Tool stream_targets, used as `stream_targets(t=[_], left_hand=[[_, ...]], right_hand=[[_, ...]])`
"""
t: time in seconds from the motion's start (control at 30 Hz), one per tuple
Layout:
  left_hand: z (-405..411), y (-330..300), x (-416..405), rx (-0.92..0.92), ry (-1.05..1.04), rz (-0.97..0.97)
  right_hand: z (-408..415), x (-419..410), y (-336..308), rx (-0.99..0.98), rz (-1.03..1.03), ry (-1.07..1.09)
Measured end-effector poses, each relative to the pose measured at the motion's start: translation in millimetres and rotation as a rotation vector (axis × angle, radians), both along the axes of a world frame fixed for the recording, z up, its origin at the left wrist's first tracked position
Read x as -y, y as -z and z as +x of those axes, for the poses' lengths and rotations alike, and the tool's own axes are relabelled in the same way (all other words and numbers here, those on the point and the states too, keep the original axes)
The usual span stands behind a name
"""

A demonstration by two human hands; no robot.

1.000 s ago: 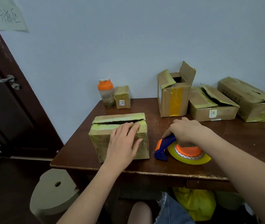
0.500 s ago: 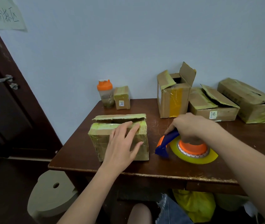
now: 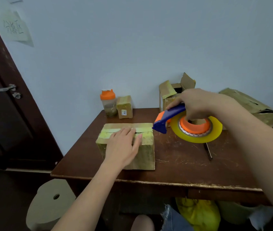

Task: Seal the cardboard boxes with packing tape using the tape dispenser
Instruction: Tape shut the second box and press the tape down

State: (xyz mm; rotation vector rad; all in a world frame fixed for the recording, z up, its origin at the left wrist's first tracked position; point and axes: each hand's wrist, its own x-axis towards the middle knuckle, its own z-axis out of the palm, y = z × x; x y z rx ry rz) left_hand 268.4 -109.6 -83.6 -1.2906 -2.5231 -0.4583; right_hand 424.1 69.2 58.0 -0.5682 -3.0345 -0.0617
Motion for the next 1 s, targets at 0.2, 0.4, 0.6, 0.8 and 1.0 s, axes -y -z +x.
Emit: stream_targets(t=[0.2, 0.4, 0.6, 0.8, 1.0], left_hand=[[-22.8, -39.4, 8.4, 0.543, 0.077, 0.258], [-45.5, -70.8, 14.3, 1.106, -0.051, 0.764], [-67.8, -78.8, 25.1, 1.796, 0.04, 0.856], [-86.6, -71.1, 34.5, 1.898, -0.003, 0.985], [-93.2, -66.4, 39.8, 1.847, -0.068, 0.926]], right_hand=[[-24.0, 17.4, -22.9, -0.138, -0.069, -0.112], [-64.0, 30.3, -25.8, -0.233, -0.101, -0.189], [-91.1, 40.0, -22.2, -0.238, -0.166, -0.249], [-104.4, 46.5, -17.3, -0.21, -0.213, -0.26], [-113.3, 48.5, -10.7, -0.162, -0.253, -0.281]])
